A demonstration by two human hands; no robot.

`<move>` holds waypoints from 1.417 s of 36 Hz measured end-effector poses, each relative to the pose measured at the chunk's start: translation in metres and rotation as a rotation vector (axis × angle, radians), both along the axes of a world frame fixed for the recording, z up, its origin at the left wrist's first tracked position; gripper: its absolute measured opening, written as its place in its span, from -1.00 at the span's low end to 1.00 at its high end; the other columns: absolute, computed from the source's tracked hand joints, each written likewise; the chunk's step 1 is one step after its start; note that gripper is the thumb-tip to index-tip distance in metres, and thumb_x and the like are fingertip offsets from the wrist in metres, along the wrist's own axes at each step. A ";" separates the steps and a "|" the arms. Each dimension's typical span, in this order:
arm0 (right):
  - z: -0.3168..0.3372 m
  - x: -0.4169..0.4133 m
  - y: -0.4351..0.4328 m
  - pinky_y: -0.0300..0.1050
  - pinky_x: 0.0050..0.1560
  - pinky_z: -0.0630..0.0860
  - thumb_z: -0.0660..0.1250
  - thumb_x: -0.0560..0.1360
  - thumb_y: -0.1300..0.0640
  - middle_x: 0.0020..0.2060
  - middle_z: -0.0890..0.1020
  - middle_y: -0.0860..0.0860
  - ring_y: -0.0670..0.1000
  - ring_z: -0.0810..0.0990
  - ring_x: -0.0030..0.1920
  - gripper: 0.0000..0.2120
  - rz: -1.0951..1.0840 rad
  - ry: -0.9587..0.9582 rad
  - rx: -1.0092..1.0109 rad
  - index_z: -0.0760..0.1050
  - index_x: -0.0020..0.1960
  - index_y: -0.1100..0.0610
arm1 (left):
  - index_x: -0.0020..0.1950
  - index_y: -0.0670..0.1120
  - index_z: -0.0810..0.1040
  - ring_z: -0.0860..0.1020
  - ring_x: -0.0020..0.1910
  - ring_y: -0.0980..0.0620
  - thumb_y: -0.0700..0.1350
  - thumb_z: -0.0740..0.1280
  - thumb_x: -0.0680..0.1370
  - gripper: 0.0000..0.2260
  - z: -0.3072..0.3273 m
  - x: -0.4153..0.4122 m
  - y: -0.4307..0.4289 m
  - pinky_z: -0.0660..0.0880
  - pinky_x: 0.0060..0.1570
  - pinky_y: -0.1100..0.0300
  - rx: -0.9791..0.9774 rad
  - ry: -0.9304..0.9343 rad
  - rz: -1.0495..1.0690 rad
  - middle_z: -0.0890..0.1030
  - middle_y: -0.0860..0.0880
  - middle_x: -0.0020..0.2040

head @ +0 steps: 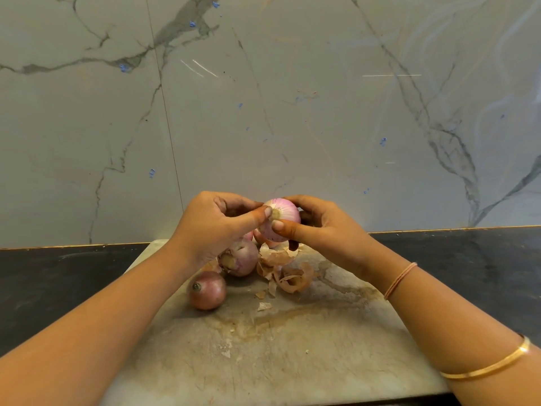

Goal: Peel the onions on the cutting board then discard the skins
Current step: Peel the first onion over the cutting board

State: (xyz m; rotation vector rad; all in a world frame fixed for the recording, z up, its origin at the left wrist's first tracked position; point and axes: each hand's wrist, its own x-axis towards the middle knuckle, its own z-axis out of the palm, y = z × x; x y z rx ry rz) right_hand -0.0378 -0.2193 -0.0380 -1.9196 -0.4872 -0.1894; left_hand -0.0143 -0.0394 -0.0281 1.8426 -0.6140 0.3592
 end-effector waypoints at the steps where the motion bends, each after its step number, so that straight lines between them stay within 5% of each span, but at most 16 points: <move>1: 0.000 0.000 0.000 -0.30 -0.19 0.55 0.38 0.50 0.08 -0.06 0.62 -0.04 -0.21 0.62 -0.25 -0.70 -0.001 -0.003 -0.002 0.46 0.21 0.02 | -0.23 0.08 0.65 0.65 -0.22 0.13 -0.14 0.45 0.43 -0.89 0.000 0.001 0.000 0.59 -0.20 0.25 0.003 -0.005 0.009 0.69 0.10 -0.28; 7: 0.000 0.001 0.000 -0.30 -0.18 0.54 0.39 0.49 0.07 -0.04 0.63 -0.03 -0.22 0.61 -0.25 -0.64 -0.006 -0.004 -0.003 0.46 0.27 0.06 | -0.25 0.10 0.64 0.64 -0.19 0.06 -0.24 0.35 0.51 -0.74 -0.001 0.004 0.001 0.61 -0.17 0.22 0.011 -0.004 0.069 0.68 0.08 -0.26; 13: 0.000 0.000 0.000 -0.31 -0.18 0.55 0.39 0.48 0.08 -0.07 0.62 -0.08 -0.22 0.62 -0.24 -0.72 0.005 -0.020 -0.002 0.45 0.16 -0.04 | -0.22 0.06 0.66 0.65 -0.21 0.07 -0.11 0.43 0.45 -0.92 -0.001 0.000 -0.001 0.61 -0.13 0.11 -0.002 0.019 0.038 0.69 0.04 -0.26; 19: -0.002 0.001 0.001 -0.29 -0.10 0.58 0.40 0.48 0.08 -0.01 0.59 -0.09 -0.06 0.61 -0.05 -0.66 -0.002 -0.024 -0.032 0.43 0.23 -0.02 | -0.27 0.08 0.65 0.64 -0.25 0.09 -0.23 0.39 0.49 -0.77 0.000 0.003 0.001 0.60 -0.12 0.12 0.001 0.013 0.097 0.68 0.07 -0.31; 22: -0.002 0.000 0.001 -0.31 -0.13 0.57 0.41 0.48 0.07 -0.03 0.58 -0.13 -0.11 0.61 -0.09 -0.64 -0.007 -0.034 -0.049 0.43 0.24 -0.02 | -0.26 0.03 0.67 0.64 -0.21 -0.03 -0.07 0.45 0.42 -0.94 0.001 0.001 -0.001 0.60 -0.10 0.00 -0.019 0.034 0.070 0.68 -0.02 -0.30; 24: -0.002 -0.001 0.001 -0.37 -0.18 0.52 0.41 0.47 0.06 -0.08 0.57 -0.17 -0.24 0.59 -0.18 -0.65 -0.010 -0.060 -0.073 0.43 0.22 -0.04 | -0.25 0.01 0.68 0.63 -0.23 -0.02 0.05 0.45 0.35 -0.87 0.000 -0.001 -0.003 0.59 -0.15 0.05 -0.005 0.045 0.063 0.67 -0.04 -0.30; 29: -0.003 0.000 0.000 -0.46 -0.22 0.46 0.41 0.48 0.07 -0.09 0.54 -0.22 -0.40 0.53 -0.20 -0.65 -0.026 -0.115 -0.133 0.40 0.20 -0.08 | -0.26 0.03 0.65 0.61 -0.27 0.14 -0.18 0.43 0.45 -0.86 0.001 0.001 -0.002 0.58 -0.18 0.21 0.020 0.063 0.078 0.68 0.01 -0.28; 32: -0.003 0.001 0.000 -0.48 -0.21 0.46 0.42 0.48 0.08 -0.08 0.52 -0.24 -0.41 0.52 -0.19 -0.65 -0.028 -0.127 -0.130 0.38 0.20 -0.09 | -0.27 0.01 0.66 0.60 -0.25 0.10 -0.25 0.39 0.46 -0.81 0.002 0.003 -0.001 0.58 -0.14 0.14 0.010 0.063 0.109 0.68 -0.05 -0.26; 36: -0.004 0.002 0.000 -0.47 -0.19 0.47 0.42 0.47 0.05 -0.08 0.53 -0.24 -0.39 0.53 -0.18 -0.65 -0.043 -0.162 -0.174 0.38 0.20 -0.11 | -0.19 -0.05 0.68 0.64 -0.17 -0.03 -0.10 0.46 0.42 -0.96 0.002 0.001 -0.002 0.58 -0.05 0.03 -0.006 0.100 0.066 0.69 -0.07 -0.24; 43: -0.006 0.004 -0.002 -0.47 -0.18 0.46 0.43 0.46 0.02 -0.07 0.51 -0.26 -0.32 0.52 -0.18 -0.58 -0.077 -0.203 -0.234 0.41 0.27 -0.06 | -0.14 -0.02 0.64 0.67 -0.14 0.04 -0.18 0.44 0.44 -0.94 0.000 0.001 -0.003 0.60 -0.02 0.12 0.024 0.133 0.020 0.70 -0.01 -0.22; 48: -0.006 0.004 -0.002 -0.47 -0.16 0.48 0.42 0.47 0.04 -0.05 0.51 -0.26 -0.41 0.51 -0.14 -0.63 -0.054 -0.181 -0.183 0.38 0.22 -0.12 | -0.20 -0.01 0.64 0.62 -0.27 0.22 -0.32 0.38 0.46 -0.79 0.001 0.004 0.000 0.53 -0.25 0.38 -0.003 0.095 0.049 0.68 0.10 -0.31; 51: -0.006 0.003 -0.001 -0.47 -0.15 0.48 0.42 0.48 0.04 -0.06 0.52 -0.26 -0.40 0.51 -0.14 -0.64 -0.059 -0.191 -0.210 0.38 0.20 -0.12 | -0.20 -0.02 0.66 0.63 -0.22 0.14 -0.26 0.40 0.46 -0.85 0.000 0.004 0.000 0.57 -0.19 0.31 0.002 0.099 0.059 0.69 0.03 -0.27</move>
